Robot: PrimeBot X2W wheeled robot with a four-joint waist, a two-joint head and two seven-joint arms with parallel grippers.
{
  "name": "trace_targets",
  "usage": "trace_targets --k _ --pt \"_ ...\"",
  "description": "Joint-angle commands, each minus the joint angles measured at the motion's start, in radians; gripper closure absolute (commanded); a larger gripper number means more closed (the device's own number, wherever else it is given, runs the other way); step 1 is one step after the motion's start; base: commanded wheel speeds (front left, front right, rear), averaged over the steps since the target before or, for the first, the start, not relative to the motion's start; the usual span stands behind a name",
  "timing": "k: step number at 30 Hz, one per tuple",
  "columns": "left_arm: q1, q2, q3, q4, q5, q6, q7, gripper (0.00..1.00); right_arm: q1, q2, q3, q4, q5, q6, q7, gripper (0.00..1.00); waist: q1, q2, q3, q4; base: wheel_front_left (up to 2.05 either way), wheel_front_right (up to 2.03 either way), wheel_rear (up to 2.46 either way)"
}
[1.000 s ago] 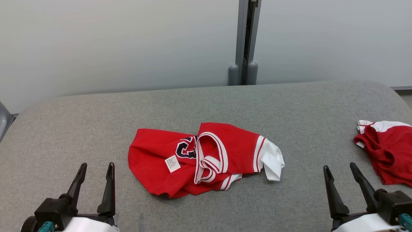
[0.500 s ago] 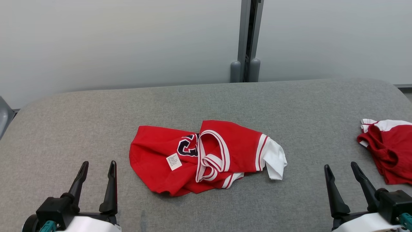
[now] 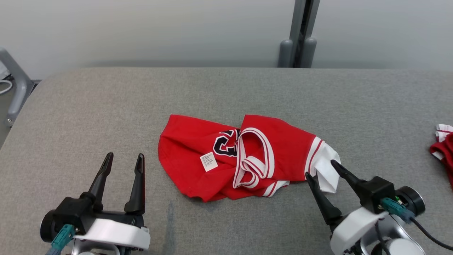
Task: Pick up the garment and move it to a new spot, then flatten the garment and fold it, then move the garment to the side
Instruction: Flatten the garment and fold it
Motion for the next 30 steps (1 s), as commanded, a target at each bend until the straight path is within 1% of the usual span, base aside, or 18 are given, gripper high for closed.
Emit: trace_targets --k 1,4,8,9,14,19,20,21,22,23,25,30 --pt "-0.022 -0.002 0.000 0.006 0.006 -0.006 -0.004 0.00 -0.023 -0.012 0.017 0.012 0.011 0.000 0.003 0.00 0.0000 0.0000 0.039 0.033 0.00 0.00 0.00" --pt "-0.056 -0.015 -0.009 0.025 0.009 -0.017 -0.015 0.00 -0.102 -0.053 0.112 0.074 0.026 0.000 0.017 0.00 0.0000 0.0000 0.074 0.057 0.00 0.00 0.00" --pt "-0.097 -0.036 -0.018 0.053 0.015 -0.034 -0.027 0.00 -0.205 -0.080 0.208 0.159 0.042 0.000 0.018 0.00 0.0000 0.0000 0.119 0.081 0.00 0.00 0.00" --pt "-0.117 -0.045 -0.024 0.066 0.018 -0.044 -0.034 0.00 -0.259 -0.090 0.238 0.205 0.046 0.000 0.015 0.00 0.0000 0.0000 0.139 0.091 0.00 0.00 0.00" --pt "-0.158 -0.068 -0.027 0.101 0.024 -0.062 -0.045 0.00 -0.376 -0.085 0.294 0.305 0.063 0.000 0.006 0.00 0.0000 0.0000 0.175 0.109 0.00 0.00 0.00" --pt "-0.184 -0.088 -0.020 0.130 0.029 -0.081 -0.050 0.00 -0.461 -0.076 0.353 0.415 0.045 0.000 0.078 0.00 0.0000 0.0000 0.199 0.112 0.00 0.00 0.00" --pt "-0.188 -0.093 -0.019 0.135 0.031 -0.086 -0.051 0.00 -0.474 -0.074 0.357 0.433 0.041 0.000 0.095 0.21 0.0000 0.0000 0.203 0.112 0.00 0.00 0.00" --pt "-0.190 -0.097 -0.016 0.140 0.032 -0.088 -0.052 0.00 -0.481 -0.072 0.363 0.451 0.045 0.000 0.111 0.63 0.0000 0.0000 0.206 0.112 0.00 0.00 0.00" --pt "-0.194 -0.101 -0.014 0.146 0.034 -0.093 -0.052 0.00 -0.487 -0.071 0.367 0.459 0.048 0.000 0.116 0.96 0.0000 0.0000 0.208 0.111 0.00 0.00 0.00" --pt "-0.198 -0.103 -0.011 0.149 0.037 -0.096 -0.053 0.00 -0.490 -0.069 0.367 0.464 0.055 0.000 0.119 1.00 0.0000 0.0000 0.210 0.110 0.00 0.00 0.00" --pt "-0.206 -0.108 -0.002 0.150 0.044 -0.104 -0.052 0.00 -0.496 -0.069 0.358 0.456 0.066 0.000 0.107 1.00 0.0000 0.0000 0.213 0.108 0.00 0.00 0.00" --pt "-0.201 -0.120 0.022 0.148 0.058 -0.115 -0.053 0.00 -0.480 -0.076 0.311 0.391 0.088 0.000 0.087 1.00 0.0000 0.0000 0.213 0.093 0.00 0.00 0.00"
